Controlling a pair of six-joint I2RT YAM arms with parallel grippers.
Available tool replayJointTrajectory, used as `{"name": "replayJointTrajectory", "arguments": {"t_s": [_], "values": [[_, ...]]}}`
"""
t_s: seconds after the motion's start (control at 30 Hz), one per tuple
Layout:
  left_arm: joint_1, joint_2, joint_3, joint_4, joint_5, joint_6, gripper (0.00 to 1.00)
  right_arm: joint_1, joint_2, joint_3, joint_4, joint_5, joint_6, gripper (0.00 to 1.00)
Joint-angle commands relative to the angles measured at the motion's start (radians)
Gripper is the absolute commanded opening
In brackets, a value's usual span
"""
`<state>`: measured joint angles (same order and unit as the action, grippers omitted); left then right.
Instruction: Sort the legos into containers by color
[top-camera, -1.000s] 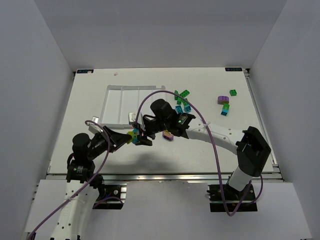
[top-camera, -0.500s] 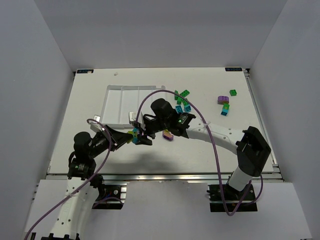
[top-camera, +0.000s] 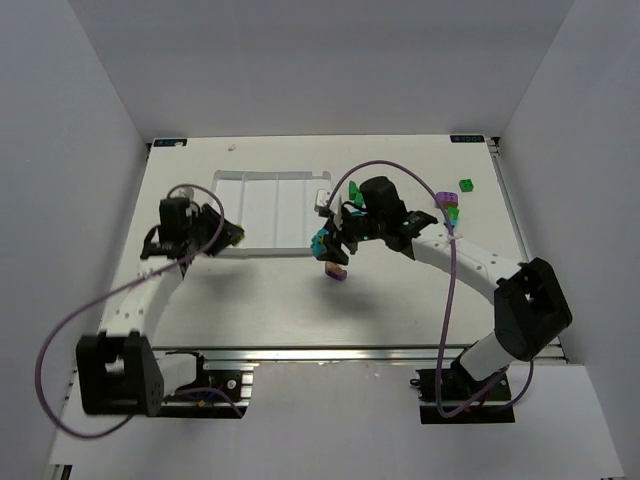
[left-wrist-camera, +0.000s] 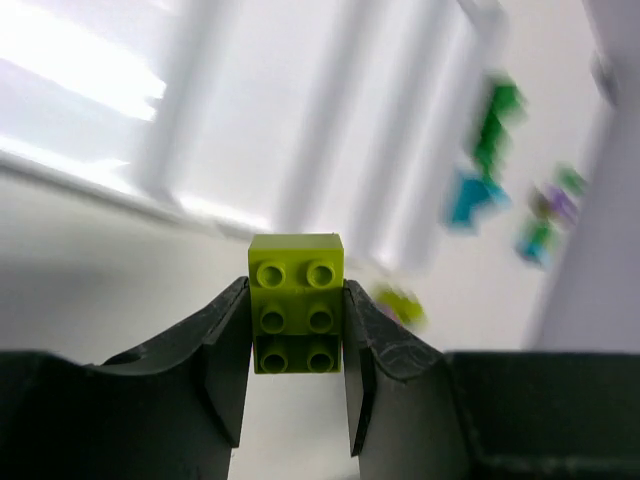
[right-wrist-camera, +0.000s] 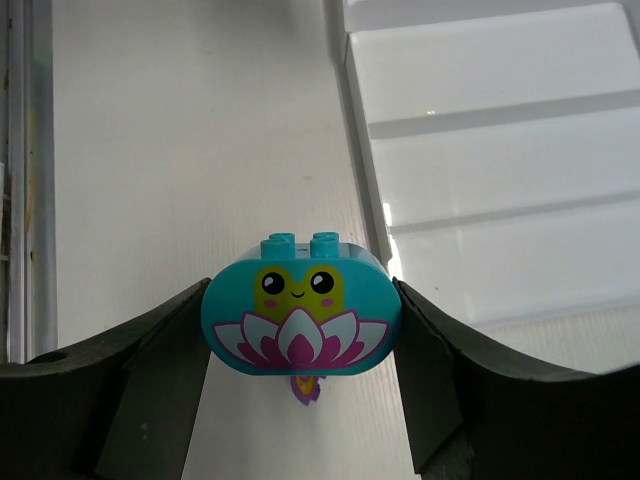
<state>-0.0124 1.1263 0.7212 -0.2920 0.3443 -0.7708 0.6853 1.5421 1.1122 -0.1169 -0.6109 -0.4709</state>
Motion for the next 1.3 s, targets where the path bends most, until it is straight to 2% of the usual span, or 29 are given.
{"name": "replayJointTrajectory", "arguments": {"t_s": [0.0, 0.13, 0.3, 0.47, 0.7, 0.8, 0.93, 0.97, 1.07, 1.1, 1.17, 1.2, 1.27], "values": [[0.068, 0.226, 0.26, -0.139, -0.385, 0.16, 0.0, -0.027, -0.066, -0.026, -0.024, -0.006, -0.005, 0.0], [0.072, 0.4, 0.397, -0.179, -0.52, 0.203, 0.0, -0.035, -0.074, -0.029, -0.043, -0.006, -0.014, 0.0], [0.074, 0.581, 0.509, -0.173, -0.518, 0.248, 0.03, -0.038, -0.068, -0.023, -0.052, -0.001, -0.017, 0.0], [0.074, 0.645, 0.58, -0.159, -0.455, 0.257, 0.05, -0.038, -0.048, 0.0, -0.066, -0.001, -0.031, 0.0], [0.057, 0.642, 0.574, -0.108, -0.369, 0.269, 0.09, -0.038, -0.014, 0.032, -0.078, -0.001, -0.032, 0.0], [0.036, 0.659, 0.578, -0.11, -0.36, 0.295, 0.13, -0.038, -0.007, 0.041, -0.078, -0.003, -0.031, 0.0], [0.028, 0.693, 0.601, -0.127, -0.373, 0.312, 0.28, -0.038, 0.012, 0.057, -0.082, -0.001, -0.029, 0.0], [0.029, 0.696, 0.606, -0.124, -0.38, 0.311, 0.37, -0.038, 0.012, 0.06, -0.084, -0.003, -0.029, 0.0], [0.029, 0.708, 0.635, -0.137, -0.407, 0.309, 0.55, -0.038, 0.015, 0.067, -0.087, -0.001, -0.032, 0.0], [0.029, 0.711, 0.647, -0.144, -0.41, 0.309, 0.64, -0.038, 0.016, 0.069, -0.089, -0.001, -0.034, 0.0], [0.028, 0.716, 0.681, -0.164, -0.416, 0.314, 0.67, -0.038, 0.015, 0.072, -0.093, 0.002, -0.037, 0.0], [0.029, 0.704, 0.705, -0.174, -0.41, 0.32, 0.76, -0.038, 0.015, 0.069, -0.098, 0.003, -0.041, 0.0], [0.029, 0.691, 0.718, -0.182, -0.407, 0.324, 0.77, -0.038, 0.015, 0.066, -0.098, 0.003, -0.043, 0.0]]}}
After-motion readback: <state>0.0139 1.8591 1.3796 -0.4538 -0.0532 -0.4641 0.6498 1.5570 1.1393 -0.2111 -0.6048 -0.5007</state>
